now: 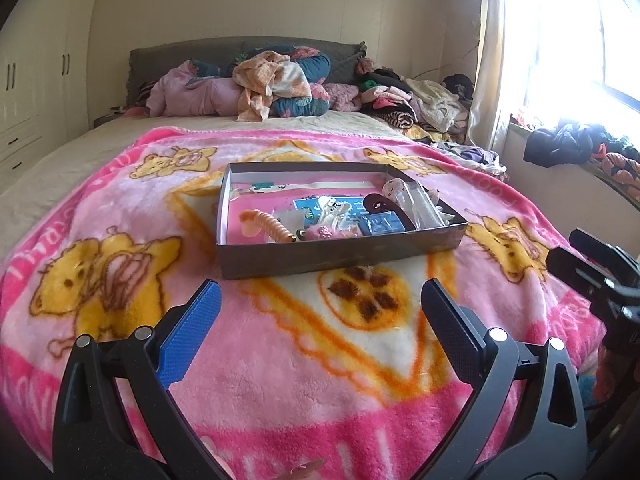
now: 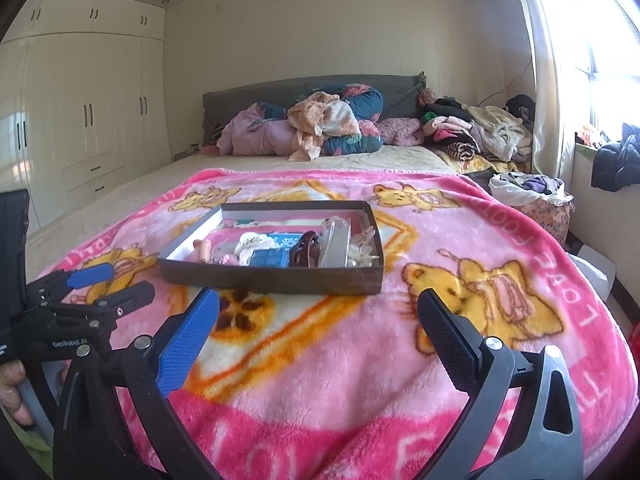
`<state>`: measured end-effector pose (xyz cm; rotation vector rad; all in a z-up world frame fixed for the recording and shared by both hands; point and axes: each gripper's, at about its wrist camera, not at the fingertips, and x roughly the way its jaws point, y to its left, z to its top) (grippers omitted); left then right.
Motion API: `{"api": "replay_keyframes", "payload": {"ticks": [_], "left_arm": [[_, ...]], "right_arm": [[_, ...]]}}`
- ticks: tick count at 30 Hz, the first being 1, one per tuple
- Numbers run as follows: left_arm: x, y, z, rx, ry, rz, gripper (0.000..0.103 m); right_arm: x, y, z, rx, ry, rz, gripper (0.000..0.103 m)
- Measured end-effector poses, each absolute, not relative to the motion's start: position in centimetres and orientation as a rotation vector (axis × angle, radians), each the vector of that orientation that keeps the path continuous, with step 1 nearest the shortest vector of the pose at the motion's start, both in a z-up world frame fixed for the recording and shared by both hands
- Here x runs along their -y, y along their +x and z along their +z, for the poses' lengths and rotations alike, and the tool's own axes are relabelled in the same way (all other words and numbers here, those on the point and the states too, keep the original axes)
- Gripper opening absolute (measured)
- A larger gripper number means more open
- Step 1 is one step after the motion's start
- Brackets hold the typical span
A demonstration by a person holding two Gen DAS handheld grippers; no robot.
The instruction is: Organize jewelry
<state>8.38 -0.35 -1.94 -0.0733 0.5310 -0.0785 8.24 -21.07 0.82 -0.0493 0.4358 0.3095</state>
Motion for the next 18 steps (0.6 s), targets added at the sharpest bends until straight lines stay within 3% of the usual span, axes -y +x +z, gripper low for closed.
{"api": "replay_keyframes", "payload": {"ticks": [18], "left_arm": [[1.1, 6.3, -1.7, -0.419, -0.061, -0.068, 0.092]], "right_arm": [[22.1, 6.9, 0.6, -0.33, -0.006, 0.291, 0.097]]}}
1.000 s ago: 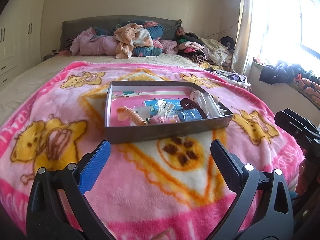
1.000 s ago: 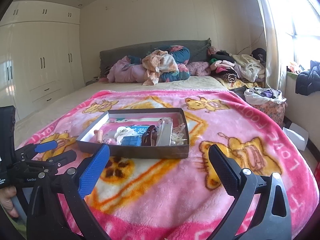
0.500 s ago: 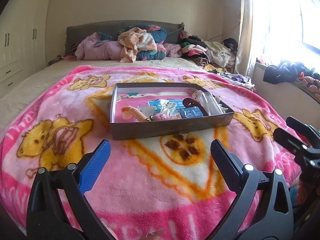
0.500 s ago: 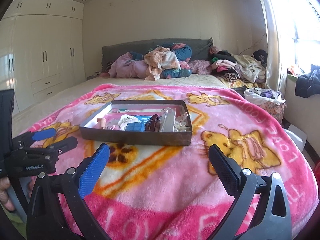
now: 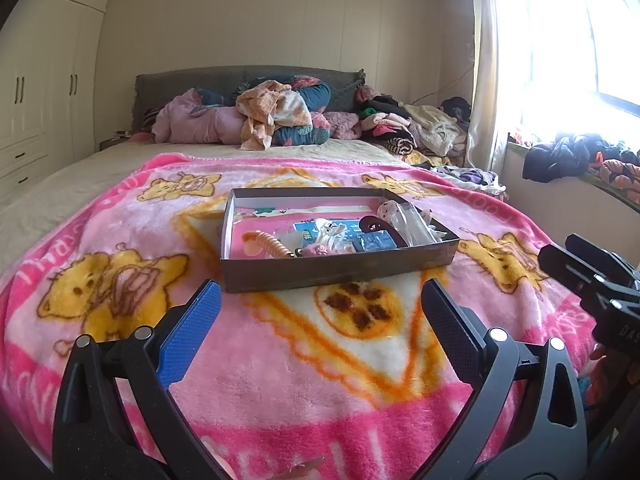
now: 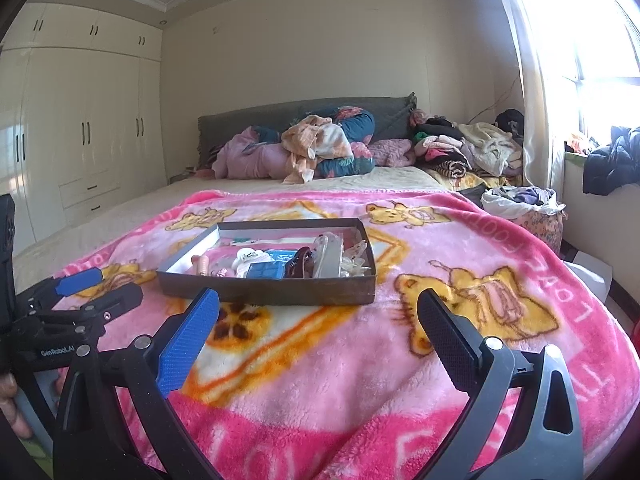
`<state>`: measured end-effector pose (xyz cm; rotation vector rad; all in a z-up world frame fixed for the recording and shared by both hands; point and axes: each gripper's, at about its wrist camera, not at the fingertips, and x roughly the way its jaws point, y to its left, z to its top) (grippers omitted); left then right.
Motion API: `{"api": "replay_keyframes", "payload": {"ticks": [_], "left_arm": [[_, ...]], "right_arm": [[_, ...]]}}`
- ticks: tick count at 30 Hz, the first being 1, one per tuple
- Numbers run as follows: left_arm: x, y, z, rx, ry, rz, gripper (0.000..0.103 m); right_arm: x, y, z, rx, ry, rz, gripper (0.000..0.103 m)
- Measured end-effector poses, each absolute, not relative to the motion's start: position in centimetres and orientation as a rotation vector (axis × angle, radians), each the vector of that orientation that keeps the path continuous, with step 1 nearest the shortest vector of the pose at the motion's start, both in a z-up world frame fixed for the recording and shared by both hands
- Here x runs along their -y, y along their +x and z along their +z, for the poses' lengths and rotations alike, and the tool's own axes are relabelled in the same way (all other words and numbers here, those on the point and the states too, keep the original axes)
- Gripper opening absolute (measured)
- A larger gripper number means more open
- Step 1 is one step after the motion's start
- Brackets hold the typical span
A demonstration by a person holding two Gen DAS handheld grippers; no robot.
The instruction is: Organize jewelry
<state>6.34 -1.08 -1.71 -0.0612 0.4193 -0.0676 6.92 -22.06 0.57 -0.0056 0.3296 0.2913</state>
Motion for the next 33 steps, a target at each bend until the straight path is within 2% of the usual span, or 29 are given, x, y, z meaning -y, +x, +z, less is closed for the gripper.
{"api": "replay_keyframes", "payload": {"ticks": [8, 33], "left_arm": [[1.0, 6.2, -1.4, -0.386, -0.065, -0.031, 0.092], [0.9, 6.3, -1.0, -0.371, -0.055, -0.02, 0.092]], "right_arm": [[21.7, 5.9, 1.2, -0.236, -0.021, 0.302, 0.097], [21.3, 6.6, 0.9, -0.281, -0.028, 0.314, 0.097]]}}
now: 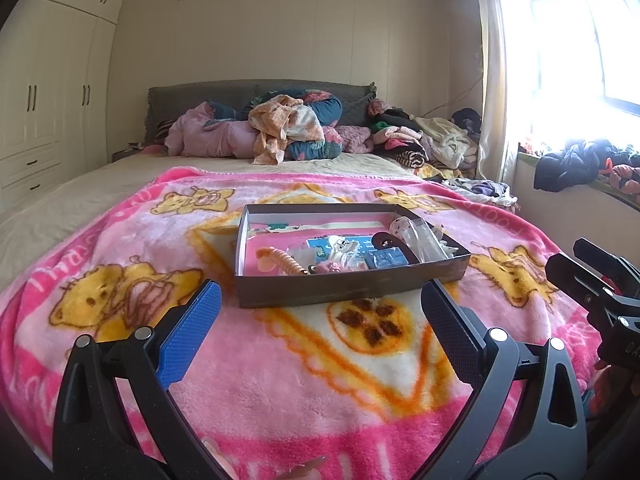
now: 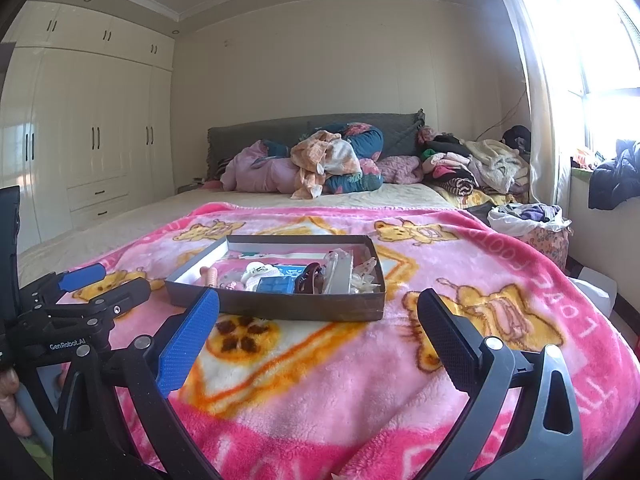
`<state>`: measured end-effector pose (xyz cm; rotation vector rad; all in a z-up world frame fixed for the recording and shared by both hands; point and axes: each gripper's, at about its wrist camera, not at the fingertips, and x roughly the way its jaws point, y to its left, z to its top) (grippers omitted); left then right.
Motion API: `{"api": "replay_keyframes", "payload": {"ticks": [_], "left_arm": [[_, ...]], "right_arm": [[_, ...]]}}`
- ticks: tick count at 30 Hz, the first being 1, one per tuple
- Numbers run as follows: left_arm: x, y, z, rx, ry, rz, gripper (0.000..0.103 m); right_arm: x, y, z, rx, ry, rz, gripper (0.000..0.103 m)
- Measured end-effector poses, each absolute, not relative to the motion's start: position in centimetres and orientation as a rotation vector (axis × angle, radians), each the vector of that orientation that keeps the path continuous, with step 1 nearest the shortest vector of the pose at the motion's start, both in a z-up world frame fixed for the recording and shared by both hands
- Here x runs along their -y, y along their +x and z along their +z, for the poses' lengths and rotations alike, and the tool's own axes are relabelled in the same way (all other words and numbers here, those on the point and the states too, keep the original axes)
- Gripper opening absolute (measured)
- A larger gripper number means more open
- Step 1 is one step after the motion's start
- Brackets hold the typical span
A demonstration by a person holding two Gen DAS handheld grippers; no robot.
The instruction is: Organize jewelry
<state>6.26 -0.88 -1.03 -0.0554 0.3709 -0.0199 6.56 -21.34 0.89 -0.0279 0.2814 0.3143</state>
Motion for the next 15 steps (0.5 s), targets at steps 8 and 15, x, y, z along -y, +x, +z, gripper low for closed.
{"api": "replay_keyframes", "payload": {"ticks": [8, 15], "left_arm": [[0.86, 6.27, -1.03, -0.371, -0.054, -0.019, 0.092], [0.93, 6.23, -1.07, -0.37, -0.054, -0.021, 0.092]], "right_arm": [[21.34, 6.56, 0.89, -0.281, -0.026, 0.314, 0.097], [21.42, 6.56, 0.88, -0.283, -0.024, 0.313, 0.097]]}}
